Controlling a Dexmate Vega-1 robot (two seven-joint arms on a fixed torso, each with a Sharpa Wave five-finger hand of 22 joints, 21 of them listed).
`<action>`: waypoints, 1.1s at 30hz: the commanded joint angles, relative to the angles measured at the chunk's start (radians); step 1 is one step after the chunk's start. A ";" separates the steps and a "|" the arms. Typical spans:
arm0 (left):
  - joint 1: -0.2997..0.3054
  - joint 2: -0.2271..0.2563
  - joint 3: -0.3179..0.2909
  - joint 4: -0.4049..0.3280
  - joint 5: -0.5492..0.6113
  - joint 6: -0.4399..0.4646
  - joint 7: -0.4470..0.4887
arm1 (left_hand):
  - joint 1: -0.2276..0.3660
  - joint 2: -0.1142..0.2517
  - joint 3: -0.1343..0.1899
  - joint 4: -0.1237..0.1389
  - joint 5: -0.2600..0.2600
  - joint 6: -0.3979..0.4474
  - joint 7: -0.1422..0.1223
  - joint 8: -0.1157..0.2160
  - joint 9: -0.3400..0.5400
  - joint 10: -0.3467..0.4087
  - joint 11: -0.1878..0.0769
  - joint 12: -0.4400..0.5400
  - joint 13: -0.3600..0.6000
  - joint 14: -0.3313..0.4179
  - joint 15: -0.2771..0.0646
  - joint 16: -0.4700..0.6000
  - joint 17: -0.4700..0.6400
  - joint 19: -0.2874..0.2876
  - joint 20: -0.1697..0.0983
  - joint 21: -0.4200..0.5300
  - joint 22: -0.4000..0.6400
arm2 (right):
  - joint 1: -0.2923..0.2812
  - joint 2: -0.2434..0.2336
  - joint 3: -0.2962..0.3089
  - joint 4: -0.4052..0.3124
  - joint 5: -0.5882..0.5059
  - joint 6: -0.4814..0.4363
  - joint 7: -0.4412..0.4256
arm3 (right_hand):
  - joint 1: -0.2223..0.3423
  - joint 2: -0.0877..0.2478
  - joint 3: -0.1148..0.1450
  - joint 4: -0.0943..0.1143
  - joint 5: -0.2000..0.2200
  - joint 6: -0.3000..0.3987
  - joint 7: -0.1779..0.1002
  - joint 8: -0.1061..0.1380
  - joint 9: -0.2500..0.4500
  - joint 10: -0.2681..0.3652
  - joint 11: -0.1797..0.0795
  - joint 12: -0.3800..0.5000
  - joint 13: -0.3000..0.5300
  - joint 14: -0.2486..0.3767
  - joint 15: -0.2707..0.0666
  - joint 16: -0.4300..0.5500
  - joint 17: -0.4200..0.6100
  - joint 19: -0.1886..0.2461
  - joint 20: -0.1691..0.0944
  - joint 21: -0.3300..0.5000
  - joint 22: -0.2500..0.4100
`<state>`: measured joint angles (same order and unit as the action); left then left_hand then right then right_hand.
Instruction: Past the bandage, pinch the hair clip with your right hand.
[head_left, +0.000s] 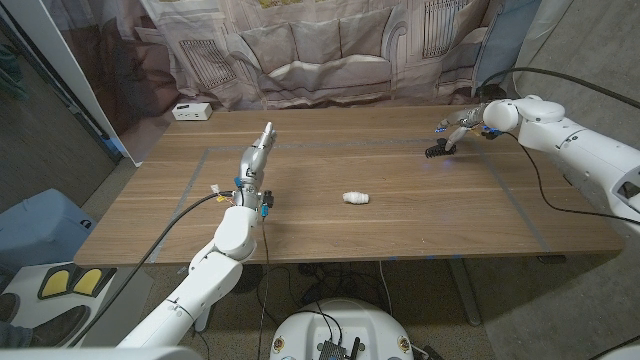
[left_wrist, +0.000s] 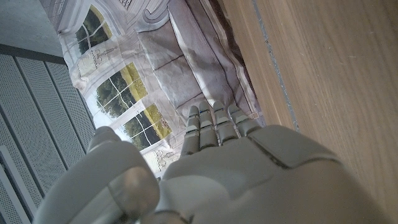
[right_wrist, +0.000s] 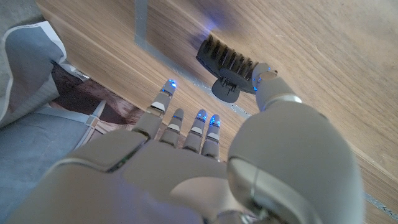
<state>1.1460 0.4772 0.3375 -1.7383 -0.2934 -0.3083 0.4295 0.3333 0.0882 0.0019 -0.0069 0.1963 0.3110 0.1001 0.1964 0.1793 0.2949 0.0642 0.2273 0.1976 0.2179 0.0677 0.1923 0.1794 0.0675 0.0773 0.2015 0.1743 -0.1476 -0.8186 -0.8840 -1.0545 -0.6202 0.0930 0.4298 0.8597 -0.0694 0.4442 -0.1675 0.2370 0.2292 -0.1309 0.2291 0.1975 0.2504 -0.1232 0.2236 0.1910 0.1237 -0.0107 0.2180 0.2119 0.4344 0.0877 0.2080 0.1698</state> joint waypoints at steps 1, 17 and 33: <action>-0.007 -0.001 0.007 0.009 -0.008 0.001 -0.009 | -0.003 0.008 -0.001 -0.007 -0.002 0.007 -0.003 -0.003 0.001 0.010 -0.002 -0.004 0.003 0.003 -0.001 -0.002 0.001 0.000 0.009 -0.003 0.005 | 0.012 0.014 -0.024 0.051 0.010 0.007 -0.037 | 0.010 0.002 0.011 0.000 0.004 0.022 -0.003 0.011 0.002 0.009 -0.001 0.007 0.002 0.012 0.000 0.005 0.001 0.012 0.000 0.010 0.006; -0.007 0.007 0.004 -0.005 -0.008 0.010 -0.008 | -0.002 0.009 0.000 -0.008 -0.003 0.007 -0.003 -0.004 0.001 0.011 -0.004 -0.005 0.003 0.003 -0.001 -0.002 0.001 -0.001 0.010 -0.003 0.005 | 0.022 0.026 -0.058 0.087 -0.016 0.006 -0.082 | 0.032 0.003 0.024 -0.002 0.006 0.047 -0.014 0.012 0.001 0.042 -0.010 0.015 0.002 0.050 -0.007 0.012 0.001 0.046 -0.004 0.016 0.005; -0.026 0.006 0.011 0.005 -0.013 0.023 -0.013 | -0.002 0.010 0.001 -0.010 -0.003 0.007 -0.002 -0.004 0.001 0.009 -0.001 -0.006 0.004 0.002 0.001 -0.002 0.001 -0.001 0.011 -0.003 0.005 | 0.051 0.065 -0.098 0.183 -0.020 0.046 -0.140 | 0.056 -0.002 0.034 -0.006 0.008 0.077 -0.030 0.015 0.000 0.075 -0.025 0.020 0.001 0.087 -0.018 0.017 -0.001 0.078 -0.014 0.019 0.005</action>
<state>1.1304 0.4833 0.3432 -1.7391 -0.3049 -0.2932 0.4187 0.3291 0.0923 0.0019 -0.0069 0.1963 0.3108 0.1000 0.1964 0.1792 0.2949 0.0642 0.2216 0.1976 0.2179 0.0677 0.1923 0.1793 0.0642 0.0806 0.2015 0.1743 -0.1128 -0.7754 -0.9564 -0.9265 -0.6374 0.1196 0.3256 0.9006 -0.0707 0.4723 -0.1725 0.2408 0.2933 -0.1591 0.2406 0.1952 0.3153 -0.1453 0.2372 0.1911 0.2021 -0.0288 0.2294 0.2090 0.5006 0.0750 0.2243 0.1697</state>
